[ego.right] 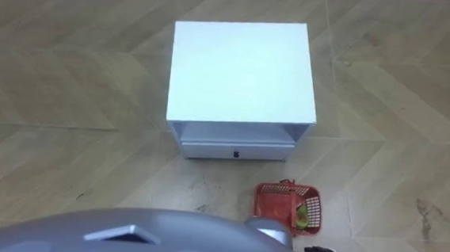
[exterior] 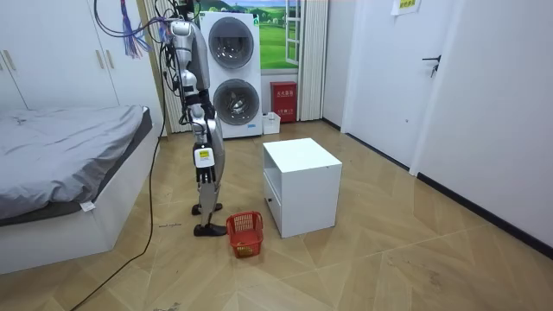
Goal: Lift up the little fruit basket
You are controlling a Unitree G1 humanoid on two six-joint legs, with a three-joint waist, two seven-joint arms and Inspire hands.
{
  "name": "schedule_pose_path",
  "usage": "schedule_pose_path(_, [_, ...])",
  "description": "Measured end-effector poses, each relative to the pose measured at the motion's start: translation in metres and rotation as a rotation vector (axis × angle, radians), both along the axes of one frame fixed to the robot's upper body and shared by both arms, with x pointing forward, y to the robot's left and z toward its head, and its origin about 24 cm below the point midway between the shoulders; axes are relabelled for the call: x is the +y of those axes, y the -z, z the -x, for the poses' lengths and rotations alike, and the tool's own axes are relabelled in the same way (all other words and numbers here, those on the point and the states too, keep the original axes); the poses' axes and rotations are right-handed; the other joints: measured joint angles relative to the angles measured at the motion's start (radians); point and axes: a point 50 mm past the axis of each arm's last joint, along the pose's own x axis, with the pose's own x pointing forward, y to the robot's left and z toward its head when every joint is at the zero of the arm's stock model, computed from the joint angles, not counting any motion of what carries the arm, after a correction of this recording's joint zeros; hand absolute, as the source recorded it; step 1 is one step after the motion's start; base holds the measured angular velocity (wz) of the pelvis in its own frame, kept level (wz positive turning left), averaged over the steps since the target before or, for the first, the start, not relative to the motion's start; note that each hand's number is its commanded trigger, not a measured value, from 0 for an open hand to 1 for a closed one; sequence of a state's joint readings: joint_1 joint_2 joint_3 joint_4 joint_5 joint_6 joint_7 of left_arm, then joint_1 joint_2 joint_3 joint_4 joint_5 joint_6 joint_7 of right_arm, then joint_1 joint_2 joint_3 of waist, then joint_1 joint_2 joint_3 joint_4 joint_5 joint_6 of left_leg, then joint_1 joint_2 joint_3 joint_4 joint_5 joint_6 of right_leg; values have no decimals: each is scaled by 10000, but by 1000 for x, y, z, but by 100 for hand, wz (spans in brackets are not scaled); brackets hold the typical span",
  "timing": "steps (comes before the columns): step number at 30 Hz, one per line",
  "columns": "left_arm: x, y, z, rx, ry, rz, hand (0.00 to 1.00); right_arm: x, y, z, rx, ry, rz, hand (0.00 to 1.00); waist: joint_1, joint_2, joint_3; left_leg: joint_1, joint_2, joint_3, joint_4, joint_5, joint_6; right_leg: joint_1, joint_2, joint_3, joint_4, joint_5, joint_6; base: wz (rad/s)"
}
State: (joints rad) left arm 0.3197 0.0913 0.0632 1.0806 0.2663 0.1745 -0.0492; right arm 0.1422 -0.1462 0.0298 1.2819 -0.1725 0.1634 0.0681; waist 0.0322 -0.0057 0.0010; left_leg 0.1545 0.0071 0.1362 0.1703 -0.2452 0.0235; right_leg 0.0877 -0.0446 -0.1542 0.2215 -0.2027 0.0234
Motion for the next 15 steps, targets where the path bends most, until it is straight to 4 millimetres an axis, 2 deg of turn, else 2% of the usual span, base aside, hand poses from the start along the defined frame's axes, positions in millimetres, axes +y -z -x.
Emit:
schedule_pose_path(6, [0,0,-1,-23,15,-20,0,0,0,-4,-51,-189,46,0,14,-134,42,-30,-2,-15,46,0,0,5,-20,-14,-15,-4,6,0])
schedule_pose_path(15, [1,0,-1,11,31,-47,0,-2,0,-5,-70,-501,282,0,14,-100,43,-22,26,-44,48,0,1,8,-22,-18,-4,-3,6,0])
